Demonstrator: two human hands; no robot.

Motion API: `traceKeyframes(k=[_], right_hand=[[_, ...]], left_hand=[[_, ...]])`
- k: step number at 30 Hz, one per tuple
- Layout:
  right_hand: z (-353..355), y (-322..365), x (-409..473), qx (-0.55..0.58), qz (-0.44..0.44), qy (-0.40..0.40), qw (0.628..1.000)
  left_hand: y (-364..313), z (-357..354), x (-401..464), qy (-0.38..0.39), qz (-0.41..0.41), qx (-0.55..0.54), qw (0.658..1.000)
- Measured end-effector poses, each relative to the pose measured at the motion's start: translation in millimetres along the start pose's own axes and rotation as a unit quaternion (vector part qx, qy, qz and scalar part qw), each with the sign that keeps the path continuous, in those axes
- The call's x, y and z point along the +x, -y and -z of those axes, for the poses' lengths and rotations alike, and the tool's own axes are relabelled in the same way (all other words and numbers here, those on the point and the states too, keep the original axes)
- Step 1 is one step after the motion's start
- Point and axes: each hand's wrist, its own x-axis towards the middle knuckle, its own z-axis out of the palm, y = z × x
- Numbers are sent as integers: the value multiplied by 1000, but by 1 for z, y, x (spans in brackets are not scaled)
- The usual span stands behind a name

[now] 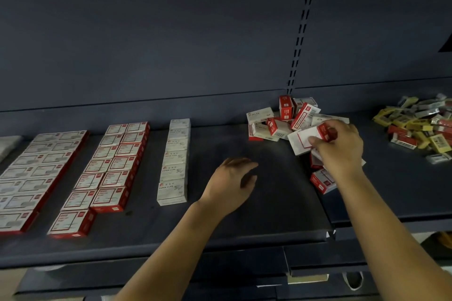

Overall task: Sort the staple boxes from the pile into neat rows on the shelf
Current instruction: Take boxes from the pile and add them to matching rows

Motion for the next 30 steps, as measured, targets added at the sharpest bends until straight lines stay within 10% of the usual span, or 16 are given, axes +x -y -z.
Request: traceKeyframes(k=[9, 15, 19, 23, 30], right_hand=[[-12, 49, -64, 420, -115, 205, 877], [-23, 58, -77, 509, -137, 280, 802], [-31, 60, -90, 437, -69, 265, 857], [-44, 52, -96, 175, 189, 104, 961], [-55, 62, -110, 155, 283, 123, 939]], left_hand=[[-21, 31, -15, -21, 148, -421, 895], [-18, 47, -31, -36, 182, -514, 837], [-15, 48, -32, -64, 192, -552, 809], [-13, 45, -32, -137, 218, -547, 796], [-10, 47, -37, -247, 215, -474, 817]])
